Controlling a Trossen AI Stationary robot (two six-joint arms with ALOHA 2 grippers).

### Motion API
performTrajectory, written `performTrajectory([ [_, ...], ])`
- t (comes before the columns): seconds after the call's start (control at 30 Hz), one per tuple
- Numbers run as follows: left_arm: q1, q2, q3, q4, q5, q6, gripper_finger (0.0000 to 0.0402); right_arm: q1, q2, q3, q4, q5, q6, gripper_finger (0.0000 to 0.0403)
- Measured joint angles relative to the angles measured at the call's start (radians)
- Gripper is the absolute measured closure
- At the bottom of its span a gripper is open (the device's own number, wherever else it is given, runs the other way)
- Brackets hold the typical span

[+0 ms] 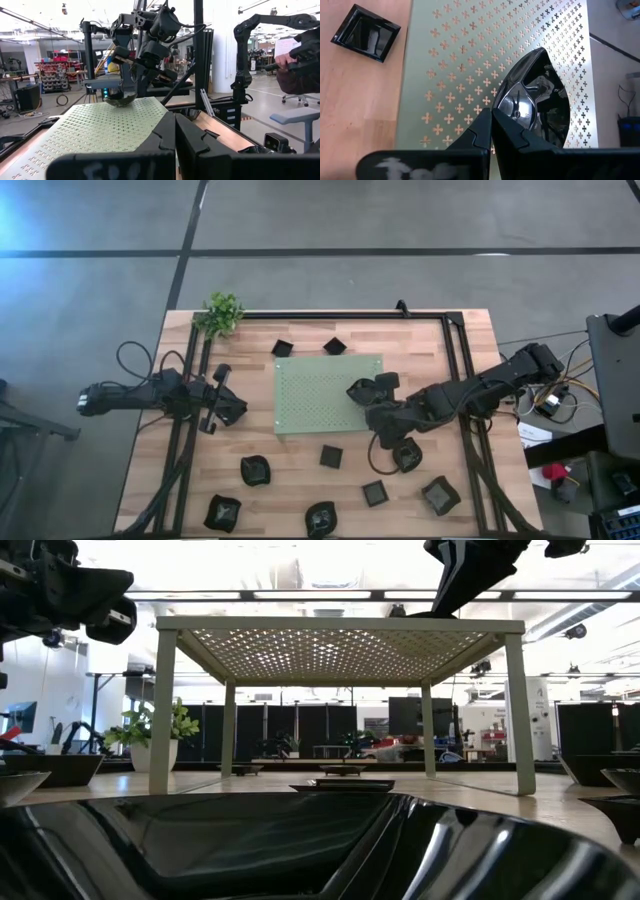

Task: Pick & Place Mini shaped plates
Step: Put the leaf shaped plate on the shelf, then put the distorted square plate on the shelf

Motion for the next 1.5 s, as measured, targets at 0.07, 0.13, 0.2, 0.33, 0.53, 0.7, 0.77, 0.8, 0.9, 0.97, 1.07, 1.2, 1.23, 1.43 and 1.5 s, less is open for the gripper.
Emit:
performTrajectory([
  [0.07, 0.000, 0.000, 0.000, 0.000, 0.000, 0.000, 0.0401, 0.000, 0.000, 0.000, 0.000, 0.000, 0.000, 0.0394],
  [0.13, 0.000, 0.000, 0.000, 0.000, 0.000, 0.000, 0.0401, 0.000, 0.000, 0.000, 0.000, 0.000, 0.000, 0.0394],
  [0.2, 0.000, 0.000, 0.000, 0.000, 0.000, 0.000, 0.0401, 0.000, 0.000, 0.000, 0.000, 0.000, 0.001, 0.0394],
  [0.33, 0.000, 0.000, 0.000, 0.000, 0.000, 0.000, 0.0401, 0.000, 0.000, 0.000, 0.000, 0.000, 0.003, 0.0394],
  [0.53, 0.000, 0.000, 0.000, 0.000, 0.000, 0.000, 0.0401, 0.000, 0.000, 0.000, 0.001, 0.001, 0.006, 0.0358],
  [0.7, 0.000, 0.000, 0.000, 0.000, 0.000, 0.000, 0.0401, 0.000, 0.000, 0.000, 0.002, 0.001, 0.003, 0.0311],
  [0.77, 0.000, 0.000, 0.000, 0.000, 0.000, 0.000, 0.0401, 0.000, 0.000, 0.000, 0.002, 0.001, -0.001, 0.0296],
  [0.8, 0.000, 0.000, 0.000, 0.000, 0.000, 0.000, 0.0401, 0.000, 0.000, 0.000, 0.002, 0.001, -0.008, 0.0290],
  [0.9, 0.000, 0.000, 0.000, 0.000, 0.000, 0.000, 0.0401, 0.000, 0.000, 0.015, 0.002, 0.002, -0.024, 0.0274],
  [0.97, 0.000, 0.000, 0.000, 0.000, 0.000, 0.000, 0.0401, 0.000, -0.001, 0.035, 0.000, 0.002, -0.025, 0.0266],
  [1.07, 0.000, 0.000, 0.000, 0.000, 0.000, 0.000, 0.0401, 0.000, -0.003, 0.072, -0.002, 0.001, -0.027, 0.0259],
  [1.2, 0.000, 0.000, 0.000, 0.000, 0.000, 0.000, 0.0401, 0.000, -0.013, 0.127, -0.002, 0.002, -0.028, 0.0258],
  [1.23, 0.000, 0.000, 0.000, 0.000, 0.000, 0.000, 0.0401, 0.000, -0.016, 0.140, -0.001, 0.001, -0.031, 0.0259],
  [1.43, 0.000, 0.000, 0.000, 0.000, 0.000, 0.000, 0.0401, 0.000, -0.042, 0.191, 0.001, 0.001, -0.039, 0.0270],
  [1.5, 0.000, 0.001, 0.000, 0.000, 0.000, 0.000, 0.0401, 0.000, -0.051, 0.197, -0.001, 0.001, -0.026, 0.0273],
])
